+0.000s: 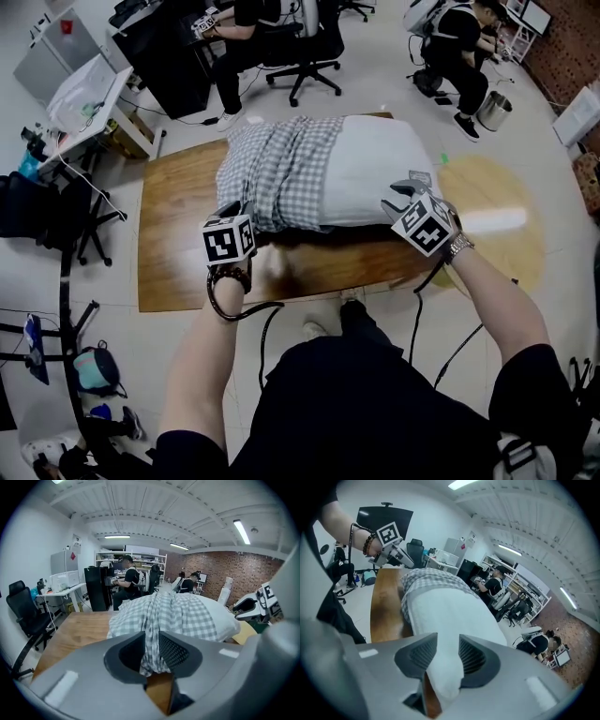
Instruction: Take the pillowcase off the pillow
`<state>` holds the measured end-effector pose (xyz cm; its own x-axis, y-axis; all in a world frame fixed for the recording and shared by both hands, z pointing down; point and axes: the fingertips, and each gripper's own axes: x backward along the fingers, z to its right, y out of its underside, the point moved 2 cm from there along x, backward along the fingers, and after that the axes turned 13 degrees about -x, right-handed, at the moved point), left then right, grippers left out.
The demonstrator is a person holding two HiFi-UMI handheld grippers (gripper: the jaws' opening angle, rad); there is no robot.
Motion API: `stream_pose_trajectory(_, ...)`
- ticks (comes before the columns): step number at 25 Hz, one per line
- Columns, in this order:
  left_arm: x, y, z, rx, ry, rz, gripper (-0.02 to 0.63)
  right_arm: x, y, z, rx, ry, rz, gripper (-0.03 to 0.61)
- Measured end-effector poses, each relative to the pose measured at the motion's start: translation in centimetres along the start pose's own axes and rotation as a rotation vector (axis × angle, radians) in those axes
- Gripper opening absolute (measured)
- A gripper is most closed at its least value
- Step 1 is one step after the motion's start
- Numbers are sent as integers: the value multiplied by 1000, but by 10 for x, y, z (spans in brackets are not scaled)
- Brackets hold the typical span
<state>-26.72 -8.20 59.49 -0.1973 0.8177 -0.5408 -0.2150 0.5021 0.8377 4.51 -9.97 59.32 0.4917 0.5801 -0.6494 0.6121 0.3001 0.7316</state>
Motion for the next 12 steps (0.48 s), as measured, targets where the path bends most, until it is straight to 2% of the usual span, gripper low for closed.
stream_pose_trajectory(5,10,-5,9,-20,15,14,97,7,-10,-3,-14,5,20,144)
stream_pose_trajectory(12,17,-58,6,-85,62,31,126,12,-47,7,-15,1,21,161)
